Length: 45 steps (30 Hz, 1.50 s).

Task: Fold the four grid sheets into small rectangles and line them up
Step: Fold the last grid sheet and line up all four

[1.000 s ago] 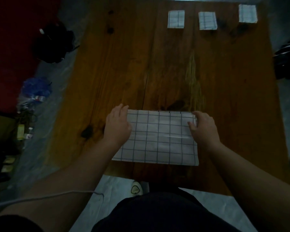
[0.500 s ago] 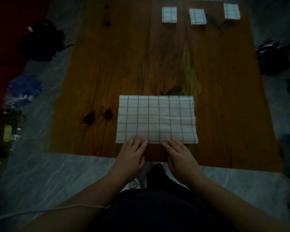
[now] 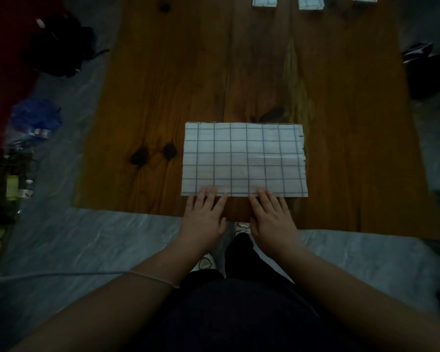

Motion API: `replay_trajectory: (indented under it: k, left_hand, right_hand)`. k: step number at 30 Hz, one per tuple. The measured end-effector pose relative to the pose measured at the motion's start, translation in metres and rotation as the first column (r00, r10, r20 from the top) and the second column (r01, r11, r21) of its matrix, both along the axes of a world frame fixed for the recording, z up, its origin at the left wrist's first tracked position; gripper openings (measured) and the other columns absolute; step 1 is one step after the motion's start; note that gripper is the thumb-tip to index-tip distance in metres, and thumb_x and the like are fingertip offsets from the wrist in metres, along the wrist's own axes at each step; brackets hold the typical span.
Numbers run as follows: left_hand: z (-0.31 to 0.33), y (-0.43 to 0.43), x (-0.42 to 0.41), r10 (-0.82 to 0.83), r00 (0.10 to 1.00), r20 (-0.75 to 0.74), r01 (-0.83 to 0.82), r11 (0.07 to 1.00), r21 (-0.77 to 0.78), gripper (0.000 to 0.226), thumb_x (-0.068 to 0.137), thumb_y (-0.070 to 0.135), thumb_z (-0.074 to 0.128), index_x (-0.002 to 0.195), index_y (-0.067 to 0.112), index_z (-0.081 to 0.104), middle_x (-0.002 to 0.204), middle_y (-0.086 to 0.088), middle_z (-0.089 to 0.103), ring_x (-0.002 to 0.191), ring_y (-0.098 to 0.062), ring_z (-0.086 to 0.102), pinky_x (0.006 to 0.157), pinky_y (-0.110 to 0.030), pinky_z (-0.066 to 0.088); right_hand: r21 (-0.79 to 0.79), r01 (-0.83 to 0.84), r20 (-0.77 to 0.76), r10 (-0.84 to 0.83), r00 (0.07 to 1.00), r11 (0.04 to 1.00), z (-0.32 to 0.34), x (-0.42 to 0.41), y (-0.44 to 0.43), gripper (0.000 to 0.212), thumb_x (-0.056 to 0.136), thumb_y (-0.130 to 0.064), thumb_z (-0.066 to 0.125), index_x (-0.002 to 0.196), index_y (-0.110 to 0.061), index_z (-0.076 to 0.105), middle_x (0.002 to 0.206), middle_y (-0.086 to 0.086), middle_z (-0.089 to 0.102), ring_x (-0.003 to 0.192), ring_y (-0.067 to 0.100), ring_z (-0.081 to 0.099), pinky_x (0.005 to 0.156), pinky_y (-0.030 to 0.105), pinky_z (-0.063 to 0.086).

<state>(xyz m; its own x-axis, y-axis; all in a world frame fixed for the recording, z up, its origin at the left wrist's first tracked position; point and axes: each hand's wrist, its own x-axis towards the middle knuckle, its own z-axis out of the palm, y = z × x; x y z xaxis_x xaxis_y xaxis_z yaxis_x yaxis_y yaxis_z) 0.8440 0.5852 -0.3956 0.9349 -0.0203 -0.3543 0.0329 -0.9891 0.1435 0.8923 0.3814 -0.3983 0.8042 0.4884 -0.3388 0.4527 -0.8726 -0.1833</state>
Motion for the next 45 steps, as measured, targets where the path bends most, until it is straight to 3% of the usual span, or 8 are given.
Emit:
replay_trajectory:
  k: [7, 11, 16, 23, 28, 33, 38, 45]
  left_hand:
    - [0.005, -0.026, 0.024, -0.112, 0.994, -0.009, 0.111, 0.991, -0.075, 0.067, 0.104, 0.044, 0.030, 0.161, 0.025, 0.000, 0.169, -0.005, -0.003, 0.154, -0.024, -0.010, 0.124, -0.049, -0.005]
    - [-0.005, -0.017, 0.024, -0.137, 0.989, -0.062, 0.135, 0.990, -0.028, 0.066, 0.105, 0.049, 0.024, 0.160, 0.029, -0.006, 0.168, -0.004, -0.012, 0.153, -0.023, -0.017, 0.123, -0.049, -0.008]
    - [-0.018, 0.026, 0.004, -0.061, 0.998, 0.011, 0.061, 0.998, 0.013, 0.064, 0.103, 0.054, 0.017, 0.160, 0.033, -0.001, 0.168, -0.005, -0.002, 0.154, -0.024, -0.009, 0.123, -0.050, -0.001]
    - [-0.024, 0.063, -0.019, 0.009, 1.000, 0.015, -0.009, 0.999, 0.048, 0.069, 0.101, 0.057, 0.016, 0.160, 0.027, 0.001, 0.168, -0.007, -0.001, 0.155, -0.026, -0.006, 0.123, -0.051, -0.003]
    - [-0.010, 0.012, 0.000, -0.075, 0.996, 0.049, 0.077, 0.996, -0.042, 0.072, 0.101, 0.053, 0.026, 0.161, 0.020, -0.001, 0.167, -0.008, -0.006, 0.154, -0.025, -0.011, 0.123, -0.048, -0.008]
    - [-0.005, -0.030, 0.017, -0.083, 0.994, -0.074, 0.079, 0.995, -0.066, 0.071, 0.104, 0.050, 0.022, 0.158, 0.018, -0.011, 0.165, -0.004, -0.019, 0.152, -0.023, -0.021, 0.124, -0.047, -0.009]
    - [-0.014, -0.003, 0.004, -0.071, 0.997, -0.032, 0.070, 0.997, -0.033, 0.068, 0.099, 0.054, 0.017, 0.160, 0.027, 0.004, 0.168, -0.005, 0.009, 0.155, -0.024, -0.002, 0.124, -0.049, -0.002]
    - [-0.025, 0.058, -0.032, 0.031, 0.999, 0.040, -0.031, 0.999, 0.023, 0.067, 0.100, 0.050, 0.030, 0.159, 0.021, 0.018, 0.166, -0.008, 0.018, 0.153, -0.026, 0.015, 0.122, -0.052, 0.012]
  right_hand:
    - [0.029, -0.060, -0.040, 0.061, 0.997, 0.998, -0.002, 0.010, 0.012, 0.069, 0.098, -0.050, 0.013, 0.159, -0.019, 0.002, 0.166, 0.003, -0.006, 0.155, 0.020, -0.010, 0.126, 0.044, -0.004]
    - [0.008, -0.091, -0.028, 0.091, 0.995, 0.996, -0.011, 0.016, -0.005, 0.067, 0.100, -0.051, 0.017, 0.159, -0.022, 0.002, 0.169, 0.003, 0.001, 0.156, 0.018, -0.007, 0.127, 0.044, 0.001]
    - [-0.104, 0.070, -0.004, -0.071, 0.997, 0.992, -0.010, 0.019, -0.056, 0.069, 0.102, -0.055, 0.009, 0.159, -0.023, -0.013, 0.167, 0.002, -0.019, 0.153, 0.019, -0.021, 0.126, 0.046, -0.004]
    - [-0.175, 0.222, -0.012, -0.228, 0.974, 0.959, -0.004, 0.013, -0.082, 0.071, 0.098, -0.056, 0.000, 0.158, -0.022, -0.016, 0.167, 0.002, -0.021, 0.153, 0.018, -0.023, 0.125, 0.050, -0.008]
    - [-0.051, 0.084, -0.032, -0.086, 0.996, 0.995, 0.002, 0.005, -0.028, 0.069, 0.100, -0.054, 0.009, 0.159, -0.023, -0.011, 0.167, 0.003, -0.018, 0.153, 0.019, -0.022, 0.125, 0.047, -0.008]
    - [-0.002, -0.046, -0.122, 0.045, 0.991, 0.999, -0.004, 0.004, 0.014, 0.069, 0.097, -0.058, 0.003, 0.157, -0.028, -0.013, 0.165, -0.002, -0.019, 0.152, 0.018, -0.022, 0.125, 0.049, -0.007]
    - [-0.041, -0.032, -0.038, 0.030, 0.999, 0.999, -0.012, 0.004, -0.016, 0.066, 0.102, -0.055, 0.011, 0.160, -0.025, 0.002, 0.169, -0.001, -0.004, 0.155, 0.017, -0.011, 0.124, 0.050, -0.001]
    - [-0.100, 0.203, -0.035, -0.208, 0.978, 0.974, -0.005, 0.011, -0.078, 0.067, 0.100, -0.053, 0.003, 0.159, -0.025, -0.010, 0.168, -0.004, -0.012, 0.153, 0.012, -0.018, 0.125, 0.047, -0.006]
